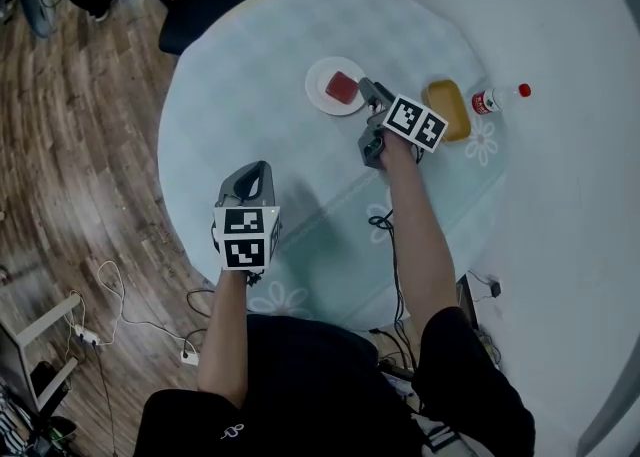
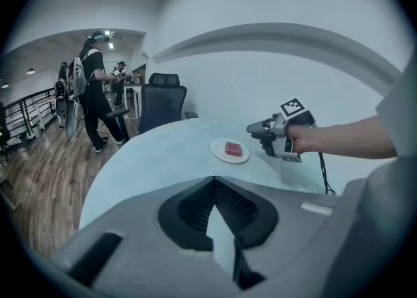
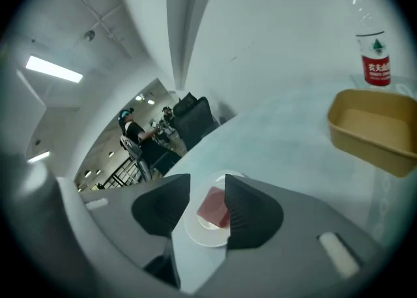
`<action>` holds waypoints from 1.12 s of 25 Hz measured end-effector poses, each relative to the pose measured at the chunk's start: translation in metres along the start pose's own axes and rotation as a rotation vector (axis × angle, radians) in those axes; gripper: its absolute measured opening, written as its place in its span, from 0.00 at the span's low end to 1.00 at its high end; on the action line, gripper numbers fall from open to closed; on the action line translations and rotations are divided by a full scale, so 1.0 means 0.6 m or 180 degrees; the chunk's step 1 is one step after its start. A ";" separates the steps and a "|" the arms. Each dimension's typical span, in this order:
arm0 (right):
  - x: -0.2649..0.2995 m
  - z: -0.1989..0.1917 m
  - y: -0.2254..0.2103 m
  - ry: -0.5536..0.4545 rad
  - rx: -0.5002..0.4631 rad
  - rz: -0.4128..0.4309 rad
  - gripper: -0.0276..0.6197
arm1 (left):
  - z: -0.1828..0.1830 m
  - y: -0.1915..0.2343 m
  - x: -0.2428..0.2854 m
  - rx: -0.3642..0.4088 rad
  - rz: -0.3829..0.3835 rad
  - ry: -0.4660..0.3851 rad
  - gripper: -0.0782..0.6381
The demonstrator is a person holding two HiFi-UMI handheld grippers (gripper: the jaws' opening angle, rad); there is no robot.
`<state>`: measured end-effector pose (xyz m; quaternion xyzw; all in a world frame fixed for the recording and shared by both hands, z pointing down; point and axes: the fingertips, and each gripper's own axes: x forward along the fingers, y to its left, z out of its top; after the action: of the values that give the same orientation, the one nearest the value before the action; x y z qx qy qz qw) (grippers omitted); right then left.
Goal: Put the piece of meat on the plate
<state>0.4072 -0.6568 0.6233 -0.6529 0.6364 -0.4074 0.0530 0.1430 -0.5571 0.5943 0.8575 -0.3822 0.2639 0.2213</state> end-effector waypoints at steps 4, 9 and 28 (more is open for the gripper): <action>-0.123 0.037 0.044 -0.0523 -0.0094 0.0214 0.12 | 0.025 -0.041 -0.035 0.0065 -0.0061 -0.0178 0.10; -0.307 0.067 0.138 -0.1388 -0.0279 0.0541 0.05 | 0.090 -0.113 -0.113 0.0164 -0.0350 -0.0700 0.10; -0.625 -0.044 0.250 -0.1487 -0.1806 0.0293 0.05 | 0.143 -0.329 -0.299 0.0383 -0.0184 -0.1690 0.10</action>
<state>0.3264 -0.3449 0.3782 -0.6876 0.7235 -0.0519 0.0319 0.2175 -0.3900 0.3820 0.9188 -0.3858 0.0457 0.0694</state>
